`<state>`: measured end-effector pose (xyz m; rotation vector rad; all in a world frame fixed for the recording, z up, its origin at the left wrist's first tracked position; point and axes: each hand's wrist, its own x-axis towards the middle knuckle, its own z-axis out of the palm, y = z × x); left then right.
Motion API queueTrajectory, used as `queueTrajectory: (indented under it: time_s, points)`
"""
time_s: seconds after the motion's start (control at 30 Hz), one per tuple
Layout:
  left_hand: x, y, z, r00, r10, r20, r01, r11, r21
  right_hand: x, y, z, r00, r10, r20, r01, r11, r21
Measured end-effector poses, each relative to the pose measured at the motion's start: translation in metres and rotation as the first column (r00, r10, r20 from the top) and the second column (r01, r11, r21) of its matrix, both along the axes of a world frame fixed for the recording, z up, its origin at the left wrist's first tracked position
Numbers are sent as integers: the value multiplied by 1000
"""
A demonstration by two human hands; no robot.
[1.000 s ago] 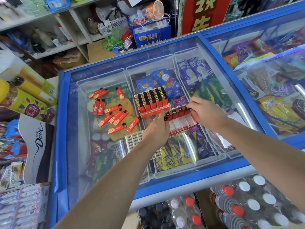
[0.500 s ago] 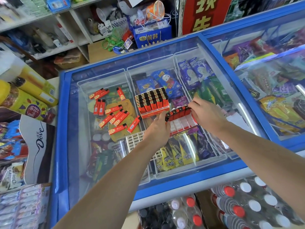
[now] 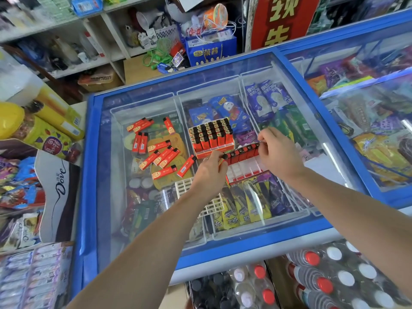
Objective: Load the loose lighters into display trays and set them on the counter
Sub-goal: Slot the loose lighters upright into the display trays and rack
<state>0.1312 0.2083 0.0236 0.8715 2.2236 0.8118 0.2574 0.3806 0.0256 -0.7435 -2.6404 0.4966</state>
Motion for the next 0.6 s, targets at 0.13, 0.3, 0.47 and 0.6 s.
queueTrajectory:
  time_s: [0.13,0.3,0.47,0.6]
  points:
    - [-5,-8,1,992,61,107,-67,996,52,-13,-25,4,988,-11,-153,-29,966,-255]
    - [-11,-12,7,969,86,230,-117,986,123,-26,-54,9,991,-85,-99,-21,646,-763]
    - [-17,-16,8,954,97,284,-150,974,169,-28,-59,10,996,-19,-91,-70,495,-866]
    - [-18,-16,7,962,68,266,-120,975,187,-29,-57,9,996,3,-94,-78,591,-803]
